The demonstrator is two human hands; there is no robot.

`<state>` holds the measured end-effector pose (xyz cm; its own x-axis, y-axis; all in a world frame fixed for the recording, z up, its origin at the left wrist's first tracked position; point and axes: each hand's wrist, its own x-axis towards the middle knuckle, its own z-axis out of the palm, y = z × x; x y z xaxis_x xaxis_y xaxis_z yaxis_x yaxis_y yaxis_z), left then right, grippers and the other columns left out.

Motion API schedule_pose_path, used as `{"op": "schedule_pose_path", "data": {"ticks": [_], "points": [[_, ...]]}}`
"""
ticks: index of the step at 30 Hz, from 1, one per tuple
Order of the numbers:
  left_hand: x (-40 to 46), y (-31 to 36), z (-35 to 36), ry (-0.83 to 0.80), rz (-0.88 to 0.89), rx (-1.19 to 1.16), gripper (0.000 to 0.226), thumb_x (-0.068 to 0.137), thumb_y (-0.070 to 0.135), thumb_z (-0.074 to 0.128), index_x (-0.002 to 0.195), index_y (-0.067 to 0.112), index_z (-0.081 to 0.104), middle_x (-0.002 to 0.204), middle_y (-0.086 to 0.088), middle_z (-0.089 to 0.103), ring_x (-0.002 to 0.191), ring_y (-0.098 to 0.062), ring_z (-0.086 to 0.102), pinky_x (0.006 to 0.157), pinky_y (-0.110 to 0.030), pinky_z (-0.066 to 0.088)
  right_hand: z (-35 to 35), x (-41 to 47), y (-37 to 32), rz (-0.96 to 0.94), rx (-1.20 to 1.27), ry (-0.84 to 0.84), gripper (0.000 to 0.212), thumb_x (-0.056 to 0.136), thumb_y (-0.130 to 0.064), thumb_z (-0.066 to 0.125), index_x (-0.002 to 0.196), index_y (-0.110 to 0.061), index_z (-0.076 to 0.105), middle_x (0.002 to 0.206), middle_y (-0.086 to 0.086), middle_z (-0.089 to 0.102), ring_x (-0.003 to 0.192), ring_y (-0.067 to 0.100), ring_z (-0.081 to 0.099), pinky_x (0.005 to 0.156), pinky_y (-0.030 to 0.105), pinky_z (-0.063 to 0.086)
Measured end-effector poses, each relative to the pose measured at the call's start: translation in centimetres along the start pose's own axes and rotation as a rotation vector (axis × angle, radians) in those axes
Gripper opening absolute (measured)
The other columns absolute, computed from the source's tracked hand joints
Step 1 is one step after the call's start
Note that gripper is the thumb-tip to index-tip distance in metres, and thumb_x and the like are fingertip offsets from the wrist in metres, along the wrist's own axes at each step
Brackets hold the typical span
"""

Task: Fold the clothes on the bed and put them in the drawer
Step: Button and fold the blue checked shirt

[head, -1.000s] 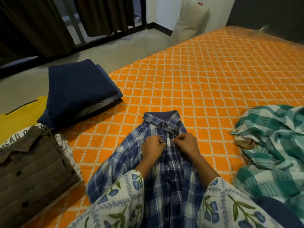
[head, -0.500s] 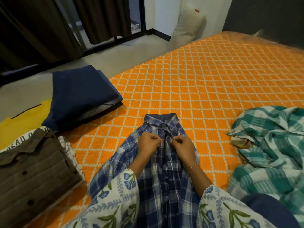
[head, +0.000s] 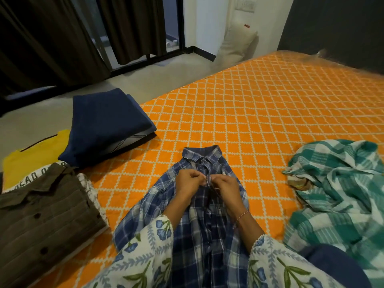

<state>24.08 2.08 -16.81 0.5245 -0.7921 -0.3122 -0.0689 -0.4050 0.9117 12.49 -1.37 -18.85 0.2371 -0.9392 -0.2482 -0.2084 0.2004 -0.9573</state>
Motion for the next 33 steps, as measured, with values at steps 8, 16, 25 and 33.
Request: {"op": "schedule_pose_path", "data": {"ticks": [8,16,25,33], "points": [[0.1,-0.9,0.6,-0.029,0.015,0.027,0.013,0.088,-0.001,0.061,0.078,-0.001,0.07,0.08,-0.015,0.068,0.075,-0.026,0.066,0.078,-0.039,0.058,-0.2,0.8,0.1,0.065,0.021,-0.084,0.014,0.082,0.0,0.069,0.07,-0.006,0.067,0.073,0.01,0.067,0.068,0.02,0.063,0.062,0.021,0.053],[0.7,-1.5,1.2,-0.008,-0.098,-0.104,0.018,0.089,0.006,0.063,0.073,0.011,0.067,0.074,-0.007,0.065,0.069,-0.018,0.059,0.066,-0.028,0.051,0.0,1.4,0.0,0.069,-0.055,-0.047,0.012,0.086,-0.003,0.065,0.075,-0.004,0.069,0.075,0.009,0.067,0.07,0.022,0.062,0.063,0.028,0.05],[1.3,-1.7,0.6,-0.087,-0.114,-0.115,0.022,0.093,0.009,0.058,0.071,0.011,0.064,0.066,-0.002,0.06,0.061,-0.014,0.052,0.062,-0.028,0.045,-0.1,1.8,-1.5,0.15,-0.067,-0.086,0.025,0.089,0.001,0.059,0.067,-0.009,0.063,0.066,0.004,0.062,0.059,0.013,0.056,0.052,0.02,0.045],[1.3,-1.7,0.6,-0.131,-0.02,-0.033,0.021,0.096,0.012,0.053,0.075,0.015,0.054,0.064,0.0,0.049,0.059,-0.013,0.046,0.059,-0.026,0.041,0.2,1.8,-1.5,0.585,0.396,-0.116,0.019,0.096,-0.008,0.05,0.082,-0.012,0.062,0.062,-0.003,0.059,0.061,0.01,0.049,0.053,0.022,0.039]]}}
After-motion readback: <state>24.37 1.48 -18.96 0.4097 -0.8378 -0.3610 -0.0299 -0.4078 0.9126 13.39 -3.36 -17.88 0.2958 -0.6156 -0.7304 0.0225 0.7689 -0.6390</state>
